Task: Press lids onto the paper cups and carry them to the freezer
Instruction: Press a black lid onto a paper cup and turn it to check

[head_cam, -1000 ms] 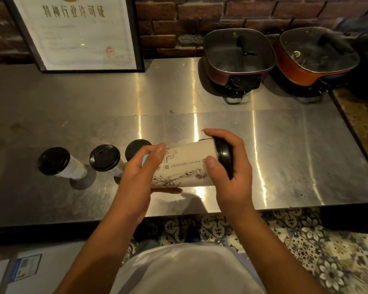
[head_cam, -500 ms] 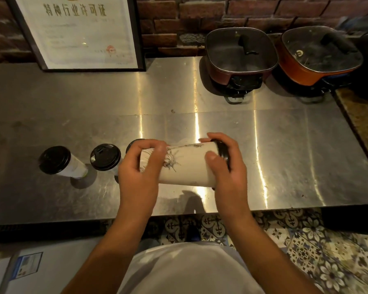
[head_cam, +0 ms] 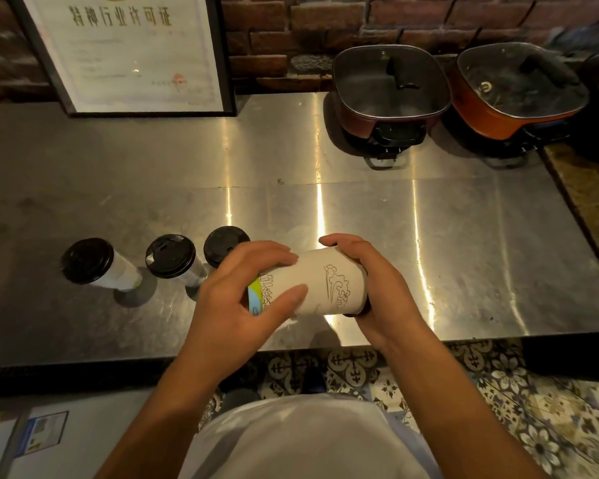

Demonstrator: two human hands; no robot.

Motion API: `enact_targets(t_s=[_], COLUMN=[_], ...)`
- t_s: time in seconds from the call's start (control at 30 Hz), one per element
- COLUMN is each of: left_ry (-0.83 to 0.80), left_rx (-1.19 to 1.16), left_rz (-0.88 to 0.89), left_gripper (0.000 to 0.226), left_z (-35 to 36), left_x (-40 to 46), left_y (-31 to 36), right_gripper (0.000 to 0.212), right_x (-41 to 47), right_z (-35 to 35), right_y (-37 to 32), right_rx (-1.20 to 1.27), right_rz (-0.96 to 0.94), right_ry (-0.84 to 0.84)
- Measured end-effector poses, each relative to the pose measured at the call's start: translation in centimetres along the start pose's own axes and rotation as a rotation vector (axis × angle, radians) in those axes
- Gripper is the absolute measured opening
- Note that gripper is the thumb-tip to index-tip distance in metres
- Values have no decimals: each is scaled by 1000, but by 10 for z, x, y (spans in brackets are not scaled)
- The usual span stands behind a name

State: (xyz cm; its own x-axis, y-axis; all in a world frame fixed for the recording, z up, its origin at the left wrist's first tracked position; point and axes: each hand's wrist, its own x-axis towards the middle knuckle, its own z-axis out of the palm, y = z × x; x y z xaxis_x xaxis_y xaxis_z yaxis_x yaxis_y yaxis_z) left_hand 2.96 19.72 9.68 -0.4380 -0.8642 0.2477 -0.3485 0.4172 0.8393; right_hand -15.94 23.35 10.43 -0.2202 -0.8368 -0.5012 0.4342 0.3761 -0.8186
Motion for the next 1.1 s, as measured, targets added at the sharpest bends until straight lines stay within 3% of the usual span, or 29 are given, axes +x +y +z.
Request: enact_targets(t_s=[0.07, 0.13, 0.2, 0.23, 0.3, 0.43, 0.53, 0.67, 0.7, 0.8, 0.9, 1.0, 1.1], left_ry=[74, 132, 159, 162, 164, 237, 220, 176, 134, -45, -52, -41, -83], left_rx=[-137, -454, -707, -774, -796, -808, -411, 152, 160, -119, -202, -327, -321], left_rz=[-200, -446, -619, -661, -695, -682, -604, -319, -298, -375, -385, -459, -448], left_gripper=[24, 18, 25, 29, 33, 33, 31, 34, 37, 45, 46, 49, 43], left_z=[0, 2, 2, 2, 2, 9, 12, 6, 6, 15, 23, 33, 51], left_x=[0, 5, 10, 12, 12, 7, 7, 4, 5, 10, 12, 10, 9], left_y=[6, 12, 14, 13, 13, 4, -9, -11, -6, 7, 5, -5, -17], right_gripper=[20, 28, 34, 36, 46, 68, 67, 70, 72, 82, 79, 52, 42], right_x=[-5, -11, -14, -14, -14, -10, -6, -5, -5, -6, -6, 0, 10], right_z=[2, 5, 5, 5, 4, -2, -9, -19, -19, -16, -24, -37, -45], right_y=[6, 13, 19, 21, 18, 10, 10, 14, 15, 19, 22, 22, 29], right_rx=[-49, -211, -434, -502, -525, -270, -174, -511, -590, -770, -555, -265, -286], right_rz=[-200, -596, -932, -1002, -931, -432, -281, -417, -430, -482, -386, -259, -251], right_ry=[17, 40, 15, 6, -24, -161, -158, -54, -58, -105, -138, -65, -12])
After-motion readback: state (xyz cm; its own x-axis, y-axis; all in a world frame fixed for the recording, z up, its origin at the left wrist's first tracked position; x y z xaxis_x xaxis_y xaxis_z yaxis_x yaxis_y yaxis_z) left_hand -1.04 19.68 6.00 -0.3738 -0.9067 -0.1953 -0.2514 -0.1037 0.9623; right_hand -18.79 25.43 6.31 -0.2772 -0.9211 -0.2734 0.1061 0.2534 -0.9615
